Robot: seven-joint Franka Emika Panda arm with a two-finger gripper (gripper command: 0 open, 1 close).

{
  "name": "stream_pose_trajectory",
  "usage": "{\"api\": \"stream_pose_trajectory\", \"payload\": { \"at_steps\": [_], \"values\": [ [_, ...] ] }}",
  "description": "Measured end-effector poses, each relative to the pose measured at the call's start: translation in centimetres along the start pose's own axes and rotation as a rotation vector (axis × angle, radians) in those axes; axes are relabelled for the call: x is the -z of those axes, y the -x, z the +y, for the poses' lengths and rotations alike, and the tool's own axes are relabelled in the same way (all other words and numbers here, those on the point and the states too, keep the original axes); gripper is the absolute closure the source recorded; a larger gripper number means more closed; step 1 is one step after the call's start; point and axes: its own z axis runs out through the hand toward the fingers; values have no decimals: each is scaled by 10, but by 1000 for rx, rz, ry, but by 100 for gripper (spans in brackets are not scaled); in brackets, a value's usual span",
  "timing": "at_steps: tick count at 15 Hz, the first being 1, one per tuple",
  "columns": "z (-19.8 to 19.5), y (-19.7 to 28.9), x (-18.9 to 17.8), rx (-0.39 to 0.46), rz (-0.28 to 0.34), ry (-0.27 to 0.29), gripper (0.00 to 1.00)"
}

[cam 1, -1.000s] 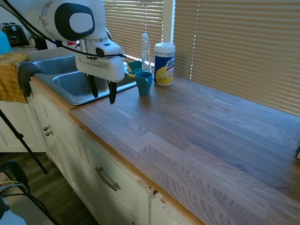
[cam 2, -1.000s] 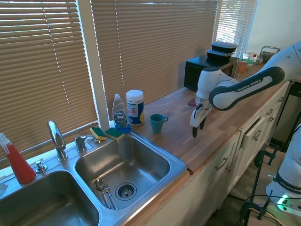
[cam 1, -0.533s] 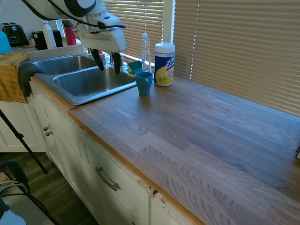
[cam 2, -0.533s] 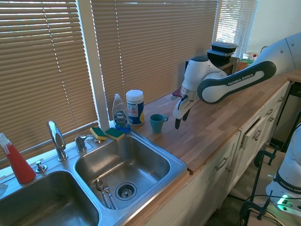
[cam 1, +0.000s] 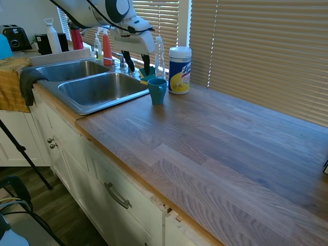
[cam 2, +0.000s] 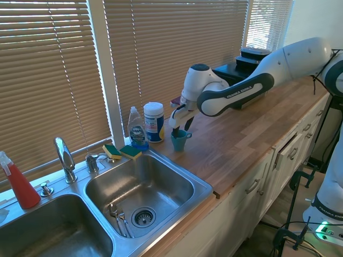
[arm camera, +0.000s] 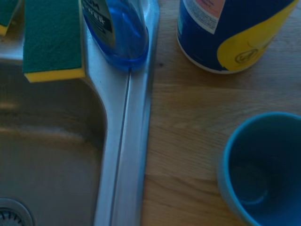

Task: Put the mug in the sink

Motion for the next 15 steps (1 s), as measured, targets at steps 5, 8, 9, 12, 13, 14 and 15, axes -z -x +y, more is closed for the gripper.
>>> {"api": "stream_pose_trajectory", "payload": {
  "at_steps": [5,8,9,12,13,14,15],
  "values": [
    [-16,-21,-36,-31,1,27,0],
    [-20,-19,-51,-33,-9,52,100],
    [-20,-19,-55,-36,-14,62,100],
    [-19,-25,-64,-48,-18,74,100],
    [-18,-27,-67,-54,-19,77,100],
    [-18,-29,-70,-58,-21,81,100],
    [-17,-30,-73,-61,-24,87,100]
  ]
}}
